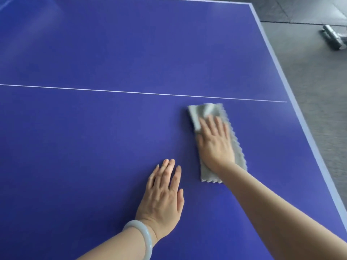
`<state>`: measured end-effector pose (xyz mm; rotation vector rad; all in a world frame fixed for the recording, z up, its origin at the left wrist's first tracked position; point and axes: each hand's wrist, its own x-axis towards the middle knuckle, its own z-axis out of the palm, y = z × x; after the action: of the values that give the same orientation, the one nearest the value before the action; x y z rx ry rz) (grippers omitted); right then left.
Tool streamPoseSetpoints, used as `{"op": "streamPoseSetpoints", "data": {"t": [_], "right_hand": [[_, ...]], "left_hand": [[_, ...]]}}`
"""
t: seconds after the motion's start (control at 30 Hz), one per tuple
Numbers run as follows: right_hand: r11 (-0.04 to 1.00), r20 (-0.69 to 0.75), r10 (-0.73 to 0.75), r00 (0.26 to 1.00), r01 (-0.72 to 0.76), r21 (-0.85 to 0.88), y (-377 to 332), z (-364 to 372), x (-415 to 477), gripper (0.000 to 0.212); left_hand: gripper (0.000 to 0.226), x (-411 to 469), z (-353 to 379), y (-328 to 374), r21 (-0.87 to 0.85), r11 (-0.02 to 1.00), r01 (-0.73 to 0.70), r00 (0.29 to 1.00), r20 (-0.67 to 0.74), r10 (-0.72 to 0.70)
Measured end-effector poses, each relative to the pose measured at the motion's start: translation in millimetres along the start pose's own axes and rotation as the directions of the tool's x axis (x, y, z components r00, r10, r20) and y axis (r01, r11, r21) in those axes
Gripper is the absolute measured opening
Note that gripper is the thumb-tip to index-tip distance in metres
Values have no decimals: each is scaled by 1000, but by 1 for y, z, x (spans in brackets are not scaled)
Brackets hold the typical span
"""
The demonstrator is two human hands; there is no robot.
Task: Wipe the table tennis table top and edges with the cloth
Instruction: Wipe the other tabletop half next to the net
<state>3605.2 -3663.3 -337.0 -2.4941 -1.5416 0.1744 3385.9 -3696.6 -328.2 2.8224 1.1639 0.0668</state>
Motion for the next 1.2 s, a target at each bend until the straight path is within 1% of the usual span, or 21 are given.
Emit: {"op": "streamPoseSetpoints", "data": {"t": [0.03,0.07,0.1,0.13,0.17,0.2,0.23,0.27,0.3,0.33,0.4,0.5,0.57,0.63,0.73,0.87,0.9,0.97,1.0,1.1,1.2], "right_hand": [[989,40,-151,988,151,6,-12,3,5,54],[967,75,-255,964,254,21,-19,3,14,54],[951,91,-309,947,307,35,-18,3,25,54],[948,81,-317,945,314,41,-12,2,36,54],[963,52,-270,961,268,40,0,1,47,54],[986,17,-162,987,162,34,16,-3,56,55],[1000,-10,-11,1000,12,27,36,-8,62,56],[989,-15,147,989,-146,29,56,-14,62,58],[961,-6,276,961,-275,34,72,-20,57,59],[934,-1,355,935,-355,39,82,-24,46,60],[912,-38,409,912,-407,50,85,-24,8,60],[927,-98,374,922,-374,17,67,-21,-59,60],[941,-59,334,941,-336,-28,59,-20,-84,61],[941,-16,336,942,-336,-41,59,-19,-86,61],[940,-3,338,941,-338,-38,61,-16,-80,62],[948,-4,319,948,-319,13,64,-15,-81,62],[950,1,310,951,-310,24,65,-15,-80,62],[965,2,260,966,-260,43,70,-17,-75,63],[975,1,216,976,-216,50,75,-19,-69,62],[998,7,52,999,-52,29,105,-27,-27,55],[1000,27,3,1000,-3,8,136,-35,34,54]], "left_hand": [[57,0,0,0,2,1000,2,1000,2,-2],[57,0,-1,0,5,1000,4,1000,3,-4],[56,-1,-1,0,6,1000,3,1000,4,-3],[56,0,-1,0,3,1000,-1,1000,6,1],[56,0,0,0,-2,1000,-5,1000,6,5],[56,0,0,-1,-5,1000,-9,1000,6,9],[56,0,0,-1,-8,1000,-12,1000,8,12],[56,0,0,-1,-12,1000,-12,1000,13,12],[57,0,0,0,-15,1000,-10,1000,18,10],[57,0,0,0,-15,1000,-8,1000,20,9],[57,1,-1,1,-20,1000,-6,1000,16,6],[58,1,-2,3,-43,999,-13,1000,9,14],[58,1,-2,4,-38,999,-21,1000,-6,21],[57,2,-2,4,-23,999,-26,1000,-18,26],[54,19,-7,15,-20,1000,-9,999,-37,8],[47,66,-13,62,-91,988,-128,989,-80,121],[48,76,-11,74,-108,985,-136,990,-59,130],[53,89,-6,90,-131,987,-94,995,12,96],[52,91,-3,93,-125,990,-69,997,18,72],[56,91,7,97,-108,993,-58,998,7,59],[56,91,12,94,-93,994,-55,998,-19,53]]}}
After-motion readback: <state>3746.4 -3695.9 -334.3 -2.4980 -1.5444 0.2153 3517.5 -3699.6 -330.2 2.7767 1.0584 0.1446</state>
